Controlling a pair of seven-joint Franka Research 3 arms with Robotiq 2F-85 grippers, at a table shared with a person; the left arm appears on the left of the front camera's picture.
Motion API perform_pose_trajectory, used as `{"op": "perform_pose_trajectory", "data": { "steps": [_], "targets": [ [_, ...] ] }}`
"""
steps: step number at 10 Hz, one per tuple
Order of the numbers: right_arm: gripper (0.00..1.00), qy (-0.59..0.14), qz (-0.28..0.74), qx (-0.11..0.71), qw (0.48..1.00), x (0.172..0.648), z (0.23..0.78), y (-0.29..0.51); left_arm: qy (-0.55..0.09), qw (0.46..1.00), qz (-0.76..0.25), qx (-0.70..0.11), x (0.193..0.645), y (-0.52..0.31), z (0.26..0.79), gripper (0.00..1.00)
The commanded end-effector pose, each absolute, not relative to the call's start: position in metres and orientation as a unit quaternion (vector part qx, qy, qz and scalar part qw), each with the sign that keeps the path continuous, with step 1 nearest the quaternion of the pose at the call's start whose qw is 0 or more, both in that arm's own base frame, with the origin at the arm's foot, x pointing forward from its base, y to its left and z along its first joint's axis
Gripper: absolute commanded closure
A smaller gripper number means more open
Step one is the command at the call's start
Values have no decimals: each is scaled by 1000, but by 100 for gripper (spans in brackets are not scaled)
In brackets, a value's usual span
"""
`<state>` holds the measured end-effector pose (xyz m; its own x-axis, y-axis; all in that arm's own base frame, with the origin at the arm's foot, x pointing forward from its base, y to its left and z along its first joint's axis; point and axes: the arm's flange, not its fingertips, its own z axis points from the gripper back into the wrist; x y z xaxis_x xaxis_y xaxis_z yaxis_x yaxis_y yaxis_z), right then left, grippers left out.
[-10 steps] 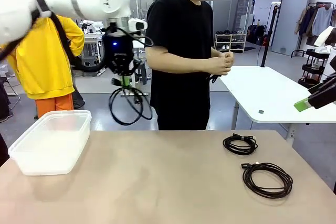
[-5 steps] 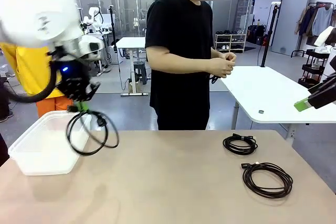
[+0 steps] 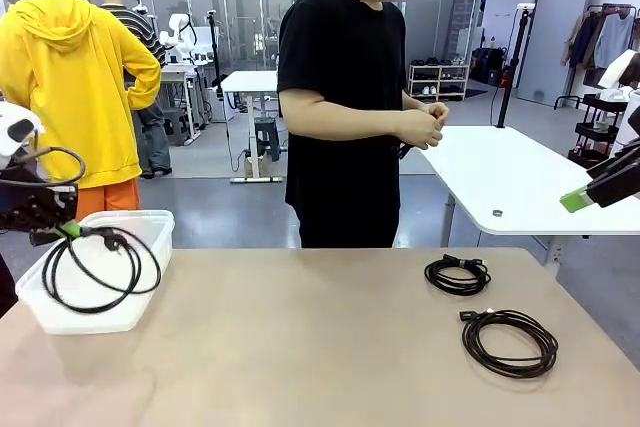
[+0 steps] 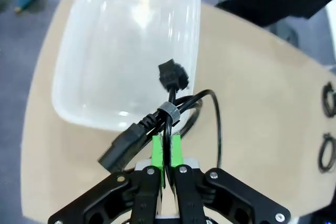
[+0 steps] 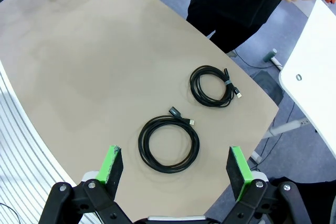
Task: Organize and store the cables.
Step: Place the Power Cable into the Organizing box.
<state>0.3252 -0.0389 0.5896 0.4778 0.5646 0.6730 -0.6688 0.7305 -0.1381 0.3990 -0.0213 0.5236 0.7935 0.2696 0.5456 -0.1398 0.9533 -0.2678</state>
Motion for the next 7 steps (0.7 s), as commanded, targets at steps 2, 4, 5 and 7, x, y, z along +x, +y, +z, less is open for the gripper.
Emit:
{"op": "perform_pose_trajectory", "data": {
  "steps": [2,4,5,7],
  "targets": [
    [0,-362,363,75,855,326,589,-39,-347,923,17,-167,413,-32,518,100],
    [0,-362,363,75,855,326,589,-39,-334,931,82,-121,401,-26,531,100],
    [0,-362,363,75,855,326,589,-39,-334,931,82,-121,401,-26,531,100],
    [0,-362,363,75,855,326,589,-39,-334,931,82,-121,401,-26,531,100]
  ]
}}
